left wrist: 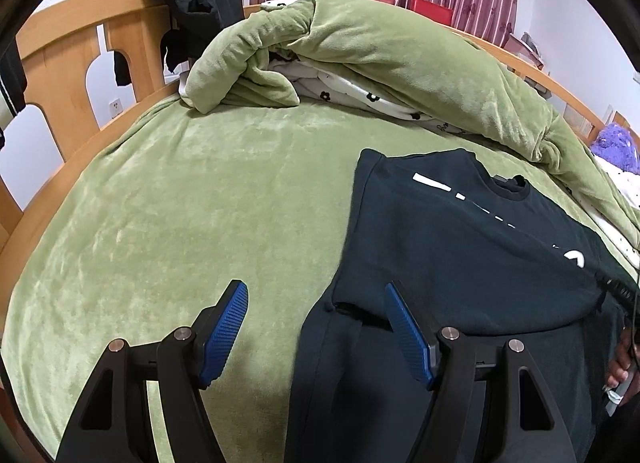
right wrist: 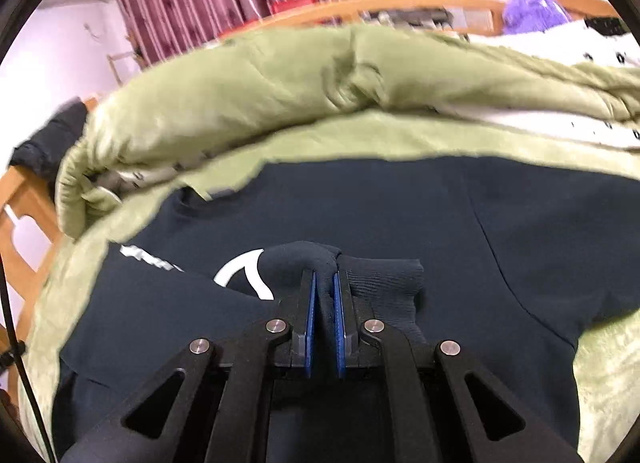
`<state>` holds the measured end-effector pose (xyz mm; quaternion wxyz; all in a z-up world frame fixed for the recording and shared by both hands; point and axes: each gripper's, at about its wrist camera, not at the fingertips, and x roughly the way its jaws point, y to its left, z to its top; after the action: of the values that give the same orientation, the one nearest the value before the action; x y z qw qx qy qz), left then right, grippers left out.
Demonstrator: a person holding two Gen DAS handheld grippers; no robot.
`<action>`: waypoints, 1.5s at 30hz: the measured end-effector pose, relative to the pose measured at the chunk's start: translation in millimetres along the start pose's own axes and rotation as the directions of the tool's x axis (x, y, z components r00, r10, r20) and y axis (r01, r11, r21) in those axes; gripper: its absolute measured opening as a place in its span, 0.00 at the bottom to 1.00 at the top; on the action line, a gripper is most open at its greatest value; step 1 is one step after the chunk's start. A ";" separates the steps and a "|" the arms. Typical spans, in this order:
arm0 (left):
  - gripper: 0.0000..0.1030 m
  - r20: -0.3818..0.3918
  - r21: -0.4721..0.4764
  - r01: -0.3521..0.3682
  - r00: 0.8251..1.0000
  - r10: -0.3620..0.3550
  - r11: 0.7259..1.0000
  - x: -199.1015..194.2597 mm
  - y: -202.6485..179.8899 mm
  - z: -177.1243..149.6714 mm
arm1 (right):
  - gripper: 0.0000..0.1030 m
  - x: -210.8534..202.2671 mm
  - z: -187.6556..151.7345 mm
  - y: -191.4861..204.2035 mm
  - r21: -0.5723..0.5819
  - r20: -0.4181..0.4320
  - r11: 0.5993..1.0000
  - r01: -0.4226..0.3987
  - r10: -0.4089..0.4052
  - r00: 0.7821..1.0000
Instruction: Fold small clothes
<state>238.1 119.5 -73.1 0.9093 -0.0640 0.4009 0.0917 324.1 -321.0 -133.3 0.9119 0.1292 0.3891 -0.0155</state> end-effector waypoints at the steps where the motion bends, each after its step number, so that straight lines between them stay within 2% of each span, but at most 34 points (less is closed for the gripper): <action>1: 0.67 0.004 0.005 -0.003 1.000 0.003 1.000 -0.5 -1.0 -0.2 | 0.17 5.0 -1.8 -0.9 0.005 -0.017 1.000 0.005 -0.005 1.000; 2: 0.67 0.007 0.010 -0.005 1.000 0.005 1.000 -0.8 -2.1 -0.3 | 0.24 11.1 -4.7 -2.5 0.007 -0.037 1.000 0.018 -0.017 0.999; 3: 0.67 0.012 0.019 -0.010 1.000 0.010 1.000 -1.4 -4.3 -0.8 | 0.37 15.3 -8.7 -3.3 0.004 -0.046 0.999 0.040 -0.040 0.998; 4: 0.67 0.014 0.025 -0.012 1.000 0.012 1.000 -1.7 -5.3 -1.0 | 0.43 16.2 -13.8 -4.8 -0.005 -0.039 0.998 0.060 -0.060 0.997; 6: 0.67 0.015 0.034 -0.012 1.000 0.011 0.999 -1.8 -8.0 -1.4 | 0.44 23.1 -18.6 -2.9 -0.044 -0.056 0.994 0.101 -0.104 0.993; 9: 0.67 0.013 0.039 -0.004 1.000 0.004 0.999 -1.9 -10.4 -1.9 | 0.44 16.3 -15.0 0.8 -0.093 -0.076 0.990 0.106 -0.114 0.991; 13: 0.67 0.015 0.047 0.005 1.000 -0.006 0.999 -2.8 -15.2 -1.1 | 0.45 -29.4 1.8 -8.7 -0.142 0.008 0.982 0.125 -0.126 0.992; 14: 0.67 0.014 0.049 0.008 1.000 -0.009 0.999 -2.7 -17.2 -1.1 | 0.47 -41.7 7.6 -14.9 -0.148 0.028 0.979 0.138 -0.135 0.990; 16: 0.67 0.011 0.052 0.011 1.000 -0.011 0.999 -1.6 -20.1 -1.1 | 0.60 -65.2 17.9 -35.2 -0.137 0.056 0.977 0.162 -0.156 0.986; 20: 0.67 0.010 0.051 -0.002 1.000 0.001 0.999 3.0 -26.1 -1.4 | 0.67 -101.1 32.0 -97.6 -0.079 0.061 0.970 0.230 -0.225 0.972; 25: 0.67 0.034 0.033 -0.033 0.999 0.032 0.999 4.8 -27.2 -0.2 | 0.67 -125.6 32.1 -182.4 0.056 0.022 0.962 0.268 -0.269 0.963; 31: 0.67 -0.008 -0.063 0.003 1.000 -0.004 0.998 15.1 -23.0 0.5 | 0.68 -132.4 29.4 -253.1 0.140 0.036 0.944 0.300 -0.307 0.951; 37: 0.67 0.033 -0.045 -0.082 0.996 0.084 0.996 22.4 -26.8 1.8 | 0.69 -100.2 18.1 -316.5 0.236 -0.020 0.915 0.327 -0.332 0.943; 41: 0.67 0.027 -0.072 -0.099 0.994 0.101 0.992 26.7 -22.8 5.4 | 0.69 -81.5 16.5 -342.5 0.276 -0.034 0.904 0.325 -0.329 0.944; 45: 0.67 0.009 -0.110 -0.088 0.996 0.089 0.990 30.7 -20.5 7.6 | 0.69 -64.8 23.5 -368.3 0.345 -0.026 0.887 0.307 -0.318 0.948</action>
<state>268.3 104.6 -89.9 0.9021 -0.0954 0.3915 0.1542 248.1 -687.4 -153.9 0.8667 0.2223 0.3816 -0.2321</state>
